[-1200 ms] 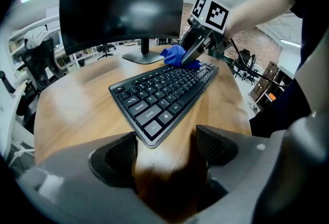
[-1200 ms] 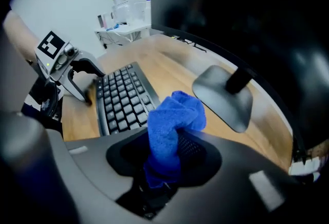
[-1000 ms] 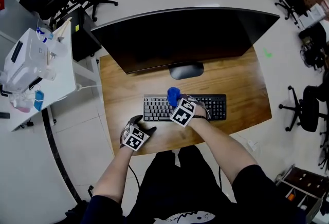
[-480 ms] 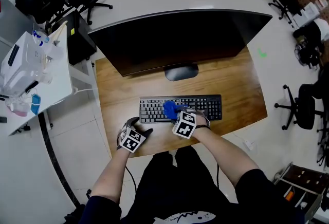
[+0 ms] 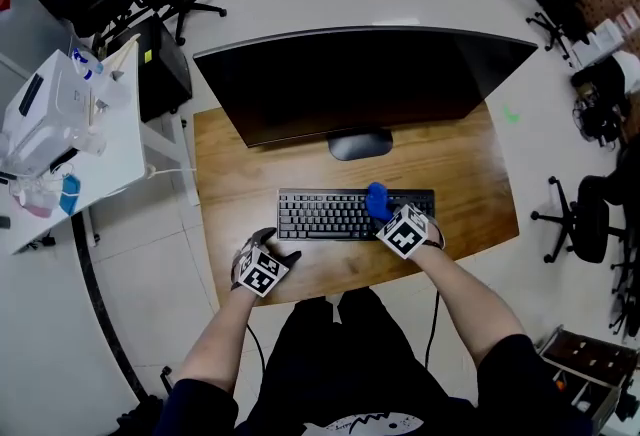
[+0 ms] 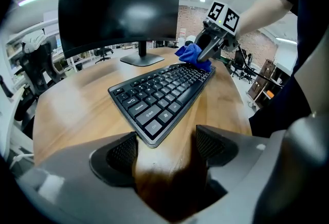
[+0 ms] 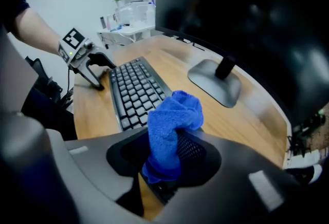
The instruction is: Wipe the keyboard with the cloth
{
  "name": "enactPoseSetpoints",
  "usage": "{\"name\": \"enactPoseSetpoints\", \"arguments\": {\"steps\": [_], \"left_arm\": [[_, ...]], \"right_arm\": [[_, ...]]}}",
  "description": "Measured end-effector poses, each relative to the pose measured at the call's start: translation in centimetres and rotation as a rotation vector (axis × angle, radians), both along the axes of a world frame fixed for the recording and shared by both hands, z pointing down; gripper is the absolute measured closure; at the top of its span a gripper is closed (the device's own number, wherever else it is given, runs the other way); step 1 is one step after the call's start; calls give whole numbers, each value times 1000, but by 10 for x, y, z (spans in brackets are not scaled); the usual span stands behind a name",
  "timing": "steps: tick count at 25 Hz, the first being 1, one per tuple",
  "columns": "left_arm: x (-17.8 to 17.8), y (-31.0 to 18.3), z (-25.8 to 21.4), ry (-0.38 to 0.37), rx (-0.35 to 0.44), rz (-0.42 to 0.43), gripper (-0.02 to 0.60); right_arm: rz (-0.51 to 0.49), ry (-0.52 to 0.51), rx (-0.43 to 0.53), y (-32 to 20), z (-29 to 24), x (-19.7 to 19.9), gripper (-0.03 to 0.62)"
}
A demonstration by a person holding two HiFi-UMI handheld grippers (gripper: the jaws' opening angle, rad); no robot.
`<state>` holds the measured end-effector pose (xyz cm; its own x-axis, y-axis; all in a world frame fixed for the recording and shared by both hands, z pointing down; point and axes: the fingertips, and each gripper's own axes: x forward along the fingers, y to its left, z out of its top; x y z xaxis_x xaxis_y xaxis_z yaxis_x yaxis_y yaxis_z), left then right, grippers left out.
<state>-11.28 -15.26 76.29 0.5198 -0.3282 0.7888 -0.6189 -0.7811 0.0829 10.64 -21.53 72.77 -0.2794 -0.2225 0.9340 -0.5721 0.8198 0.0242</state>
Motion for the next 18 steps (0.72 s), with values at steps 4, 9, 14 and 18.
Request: {"name": "enactPoseSetpoints", "arguments": {"steps": [4, 9, 14, 18], "left_arm": [[1, 1, -1, 4, 7, 2, 225], [3, 1, -2, 9, 21, 11, 227], [4, 1, -3, 20, 35, 5, 227], [5, 1, -2, 21, 30, 6, 228]], "right_arm": [[63, 91, -9, -20, 11, 24, 447], [12, 142, 1, -28, 19, 0, 447], [-71, 88, -1, -32, 14, -54, 448], [-165, 49, 6, -29, 15, -116, 448]]}}
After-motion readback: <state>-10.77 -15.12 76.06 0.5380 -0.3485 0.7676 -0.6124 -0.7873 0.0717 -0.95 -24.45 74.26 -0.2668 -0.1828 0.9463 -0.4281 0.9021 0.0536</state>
